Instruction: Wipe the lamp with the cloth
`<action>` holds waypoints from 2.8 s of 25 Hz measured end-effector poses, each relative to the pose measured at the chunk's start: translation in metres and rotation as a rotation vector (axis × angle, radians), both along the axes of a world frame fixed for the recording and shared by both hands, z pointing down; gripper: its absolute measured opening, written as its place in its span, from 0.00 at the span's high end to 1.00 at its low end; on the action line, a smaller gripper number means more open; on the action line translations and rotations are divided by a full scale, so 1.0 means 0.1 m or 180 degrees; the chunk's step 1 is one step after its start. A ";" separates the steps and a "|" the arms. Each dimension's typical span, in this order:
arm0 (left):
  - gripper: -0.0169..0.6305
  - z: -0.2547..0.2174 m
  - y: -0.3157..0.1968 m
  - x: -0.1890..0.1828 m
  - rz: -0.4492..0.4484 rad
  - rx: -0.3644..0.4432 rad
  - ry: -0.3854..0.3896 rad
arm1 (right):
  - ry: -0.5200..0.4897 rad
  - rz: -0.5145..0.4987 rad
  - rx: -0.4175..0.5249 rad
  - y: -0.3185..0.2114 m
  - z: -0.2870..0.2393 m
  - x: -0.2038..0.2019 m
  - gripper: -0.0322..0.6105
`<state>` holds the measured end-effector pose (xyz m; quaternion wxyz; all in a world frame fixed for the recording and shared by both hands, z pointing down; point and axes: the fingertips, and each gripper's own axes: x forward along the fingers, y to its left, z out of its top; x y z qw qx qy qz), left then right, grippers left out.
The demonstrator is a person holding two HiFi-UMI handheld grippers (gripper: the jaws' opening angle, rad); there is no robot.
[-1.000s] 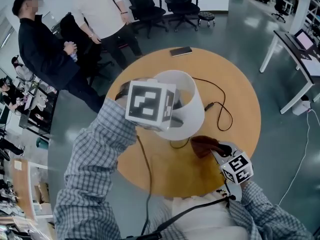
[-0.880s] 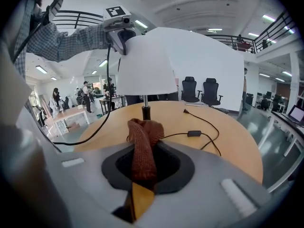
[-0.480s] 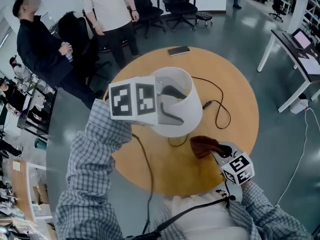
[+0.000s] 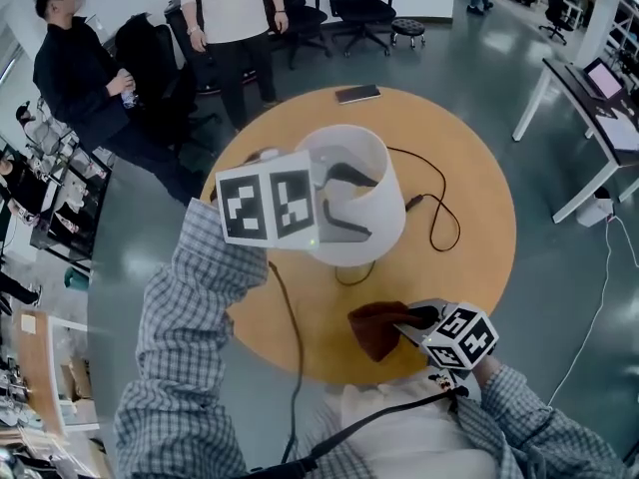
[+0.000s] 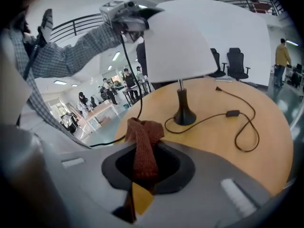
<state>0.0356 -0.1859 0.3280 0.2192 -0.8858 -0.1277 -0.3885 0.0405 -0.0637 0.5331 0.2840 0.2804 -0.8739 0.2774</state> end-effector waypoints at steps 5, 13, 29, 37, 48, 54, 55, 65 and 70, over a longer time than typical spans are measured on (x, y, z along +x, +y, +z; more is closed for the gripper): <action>0.56 -0.07 -0.03 0.03 -0.0089 -0.0022 0.0189 | 0.0509 0.0088 -0.0433 -0.23 0.84 -0.05 0.89; 0.51 -0.49 -0.14 -0.05 -0.0399 -0.0160 0.1033 | 0.1119 0.0487 -0.0438 -0.65 1.30 0.20 0.85; 0.97 -0.77 -0.02 -1.99 -0.2535 -0.0278 0.3126 | -0.0038 0.1730 0.0421 -1.00 0.25 0.98 0.88; 0.97 0.56 0.32 -1.59 -0.3069 -0.1056 0.2827 | -0.0349 0.1394 0.0771 -0.76 -0.21 0.56 0.94; 0.97 1.82 0.72 -0.62 -0.2991 -0.1626 0.2034 | -0.0309 0.0997 0.0842 -0.75 0.06 -0.02 0.94; 0.97 1.98 0.75 -0.66 -0.3207 -0.1792 0.2125 | -0.0298 0.0987 0.0843 -0.69 0.12 0.00 0.94; 0.97 1.99 0.76 -0.65 -0.3187 -0.1779 0.2099 | -0.0298 0.0981 0.0846 -0.68 0.12 0.00 0.94; 0.97 1.96 0.82 -0.56 -0.3021 -0.1709 0.1978 | -0.0268 0.0818 0.0750 -0.59 0.17 -0.09 0.94; 0.97 1.98 0.88 -0.53 -0.2971 -0.1750 0.1946 | -0.0281 0.0789 0.0753 -0.57 0.14 -0.11 0.94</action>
